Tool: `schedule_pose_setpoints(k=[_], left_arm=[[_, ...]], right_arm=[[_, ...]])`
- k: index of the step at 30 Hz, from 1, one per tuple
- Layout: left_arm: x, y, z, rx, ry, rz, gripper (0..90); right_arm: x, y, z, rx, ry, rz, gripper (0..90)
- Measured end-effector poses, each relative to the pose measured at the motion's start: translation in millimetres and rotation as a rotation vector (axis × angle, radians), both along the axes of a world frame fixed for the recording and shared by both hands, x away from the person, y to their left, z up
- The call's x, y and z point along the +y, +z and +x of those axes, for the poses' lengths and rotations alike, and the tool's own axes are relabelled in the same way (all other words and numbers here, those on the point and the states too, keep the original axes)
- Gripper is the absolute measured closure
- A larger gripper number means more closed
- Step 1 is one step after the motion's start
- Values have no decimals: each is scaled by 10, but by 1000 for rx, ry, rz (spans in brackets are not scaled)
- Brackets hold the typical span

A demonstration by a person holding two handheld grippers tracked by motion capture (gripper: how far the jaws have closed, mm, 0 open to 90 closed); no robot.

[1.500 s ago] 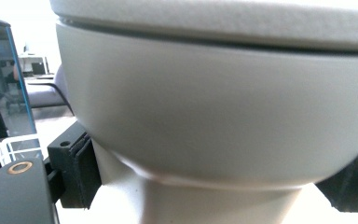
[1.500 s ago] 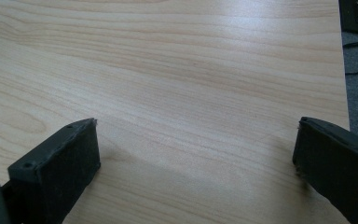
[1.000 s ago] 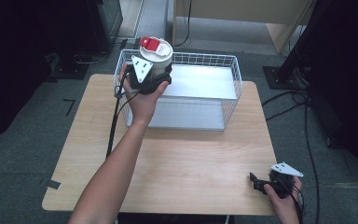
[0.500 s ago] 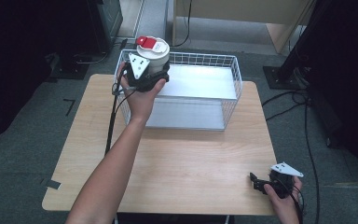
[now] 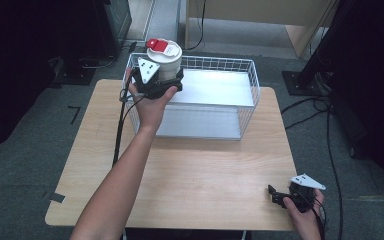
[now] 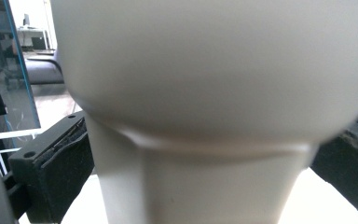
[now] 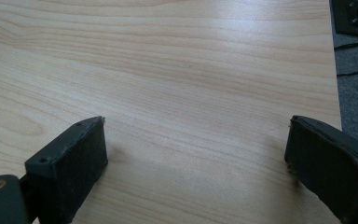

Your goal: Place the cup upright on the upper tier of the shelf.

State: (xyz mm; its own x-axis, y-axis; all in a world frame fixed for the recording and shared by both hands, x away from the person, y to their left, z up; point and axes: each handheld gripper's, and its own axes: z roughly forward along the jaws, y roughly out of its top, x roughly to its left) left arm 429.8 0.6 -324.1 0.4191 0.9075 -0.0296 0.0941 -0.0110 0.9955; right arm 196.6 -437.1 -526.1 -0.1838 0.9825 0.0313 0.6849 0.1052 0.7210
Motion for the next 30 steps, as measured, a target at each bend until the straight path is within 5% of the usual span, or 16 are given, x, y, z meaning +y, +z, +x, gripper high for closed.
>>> schedule_pose_setpoints(k=[7, 30], left_arm=[[115, -34, -65, -4, -12, -41, 0], [340, -283, -533, -44, -57, -13, 0]], right_arm=[[1, 0, -1, 1, -1, 1, 53], [2, 0, 0, 1, 0, 0, 53]])
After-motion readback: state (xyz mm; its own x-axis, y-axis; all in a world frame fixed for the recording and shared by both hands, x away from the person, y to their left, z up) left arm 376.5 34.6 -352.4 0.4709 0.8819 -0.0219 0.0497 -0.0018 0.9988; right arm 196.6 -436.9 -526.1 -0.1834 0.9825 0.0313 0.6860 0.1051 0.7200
